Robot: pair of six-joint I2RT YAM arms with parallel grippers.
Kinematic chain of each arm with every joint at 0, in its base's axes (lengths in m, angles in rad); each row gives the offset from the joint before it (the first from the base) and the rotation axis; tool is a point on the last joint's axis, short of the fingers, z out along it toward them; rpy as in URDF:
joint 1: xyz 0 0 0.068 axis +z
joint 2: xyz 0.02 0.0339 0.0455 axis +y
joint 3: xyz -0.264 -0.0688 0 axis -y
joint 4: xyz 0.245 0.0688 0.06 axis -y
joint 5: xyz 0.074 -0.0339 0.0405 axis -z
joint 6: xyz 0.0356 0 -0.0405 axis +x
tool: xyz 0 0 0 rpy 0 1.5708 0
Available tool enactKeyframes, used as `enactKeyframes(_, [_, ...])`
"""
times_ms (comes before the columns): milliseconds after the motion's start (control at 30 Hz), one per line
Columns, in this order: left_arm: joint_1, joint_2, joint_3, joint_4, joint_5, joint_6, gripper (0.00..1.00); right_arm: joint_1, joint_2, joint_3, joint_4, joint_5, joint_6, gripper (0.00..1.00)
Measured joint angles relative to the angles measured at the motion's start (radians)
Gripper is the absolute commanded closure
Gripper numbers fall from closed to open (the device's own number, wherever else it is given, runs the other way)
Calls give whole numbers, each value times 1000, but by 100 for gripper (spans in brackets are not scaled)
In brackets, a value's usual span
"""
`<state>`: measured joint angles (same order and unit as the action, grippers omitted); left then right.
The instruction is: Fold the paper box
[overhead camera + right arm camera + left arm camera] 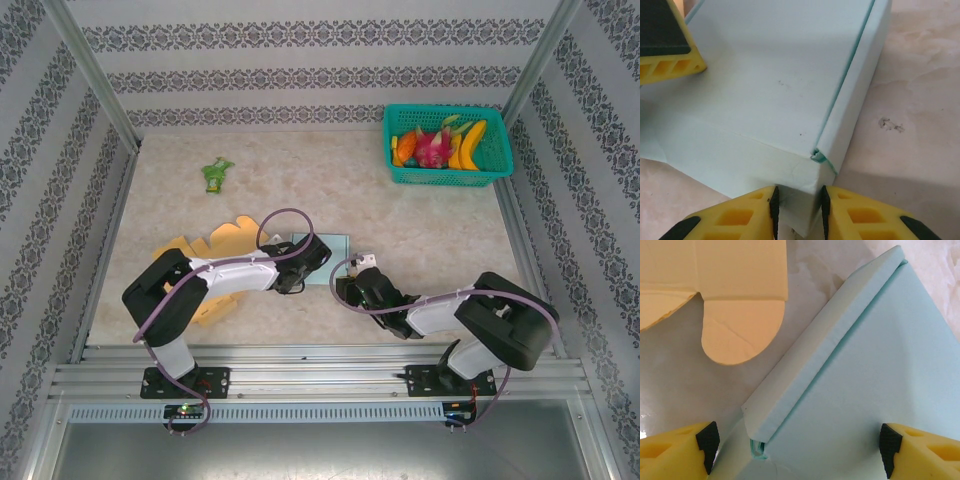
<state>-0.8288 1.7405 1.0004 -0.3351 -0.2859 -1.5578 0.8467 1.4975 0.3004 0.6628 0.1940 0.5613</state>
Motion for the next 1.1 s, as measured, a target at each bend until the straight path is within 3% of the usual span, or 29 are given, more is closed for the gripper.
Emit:
enactKeyframes(267, [5,11,4,13,-16,14,20,0,37,-19,96,27,-37,72])
enactKeyframes(1100, [5,43,-8,130,-41,113,18,-61,23,-21,101,24,-68,72])
